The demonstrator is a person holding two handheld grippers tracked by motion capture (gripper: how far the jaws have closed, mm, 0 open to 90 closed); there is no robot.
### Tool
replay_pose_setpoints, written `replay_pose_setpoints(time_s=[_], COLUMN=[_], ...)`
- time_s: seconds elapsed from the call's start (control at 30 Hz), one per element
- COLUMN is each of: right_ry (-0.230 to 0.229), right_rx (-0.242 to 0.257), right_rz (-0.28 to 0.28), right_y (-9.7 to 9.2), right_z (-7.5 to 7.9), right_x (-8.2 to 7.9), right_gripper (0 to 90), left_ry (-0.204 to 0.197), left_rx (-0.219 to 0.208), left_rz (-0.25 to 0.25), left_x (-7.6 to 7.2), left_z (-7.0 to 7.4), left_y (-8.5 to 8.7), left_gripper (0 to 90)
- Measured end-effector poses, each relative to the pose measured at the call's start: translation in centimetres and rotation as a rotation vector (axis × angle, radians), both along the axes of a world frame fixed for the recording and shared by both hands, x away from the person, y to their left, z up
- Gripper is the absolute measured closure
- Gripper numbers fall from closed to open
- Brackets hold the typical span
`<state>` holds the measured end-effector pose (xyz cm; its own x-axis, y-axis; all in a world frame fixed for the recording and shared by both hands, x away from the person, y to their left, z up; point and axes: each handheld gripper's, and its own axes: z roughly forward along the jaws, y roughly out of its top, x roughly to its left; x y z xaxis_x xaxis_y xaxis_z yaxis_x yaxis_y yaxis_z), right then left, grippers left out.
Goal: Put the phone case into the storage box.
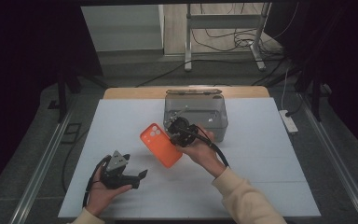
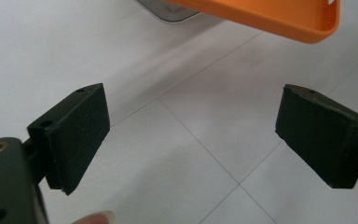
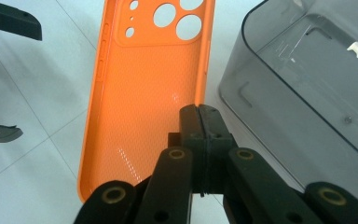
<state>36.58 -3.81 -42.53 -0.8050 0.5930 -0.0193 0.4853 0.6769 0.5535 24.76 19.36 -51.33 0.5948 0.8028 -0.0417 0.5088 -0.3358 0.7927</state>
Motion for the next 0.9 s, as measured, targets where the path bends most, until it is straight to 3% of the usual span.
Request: replay_pose_setpoints(time_s=[0.9], right_ry=[-0.029], right_rx=[0.029], right_rz=[0.028], right_y=[-1.5], right_z=[1.5], right_x=[-0.6], right_gripper=[89.9], left_ry=[0.001], left_rx=[-0.008], left_rz=[0.006], left_x=[0.0], left_z=[0.1], left_y=[0.0], left_gripper=[9.9])
